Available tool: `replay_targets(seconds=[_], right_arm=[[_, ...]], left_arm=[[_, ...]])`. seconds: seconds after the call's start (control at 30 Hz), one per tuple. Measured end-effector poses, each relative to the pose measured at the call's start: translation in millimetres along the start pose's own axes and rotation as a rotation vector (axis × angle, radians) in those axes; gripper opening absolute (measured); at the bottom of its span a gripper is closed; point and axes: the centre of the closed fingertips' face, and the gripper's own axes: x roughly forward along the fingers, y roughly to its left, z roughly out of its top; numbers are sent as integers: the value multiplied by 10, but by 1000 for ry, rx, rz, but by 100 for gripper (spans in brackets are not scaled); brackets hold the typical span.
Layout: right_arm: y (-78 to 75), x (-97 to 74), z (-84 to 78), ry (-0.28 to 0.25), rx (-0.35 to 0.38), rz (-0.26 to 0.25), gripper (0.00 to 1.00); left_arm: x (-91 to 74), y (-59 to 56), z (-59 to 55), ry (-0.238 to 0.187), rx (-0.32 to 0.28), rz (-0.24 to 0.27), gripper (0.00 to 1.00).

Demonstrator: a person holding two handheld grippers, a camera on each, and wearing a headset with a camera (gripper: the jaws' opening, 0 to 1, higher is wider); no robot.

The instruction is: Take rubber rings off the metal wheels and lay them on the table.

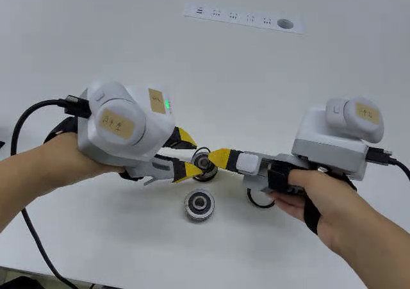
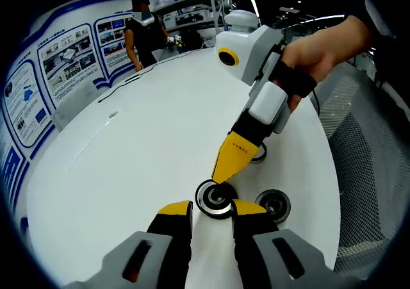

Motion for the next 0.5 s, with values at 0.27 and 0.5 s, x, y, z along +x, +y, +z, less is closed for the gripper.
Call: replay_targets(seconds=[0.27,0.5], right_arm=[[90,-77,116,-42,20,25,2],[5,-252,170,-74,28,-6,2]], left_arm=[[-124,62,43,-37,-40,47,28],[-147,25,53,-26,-18,61,34]])
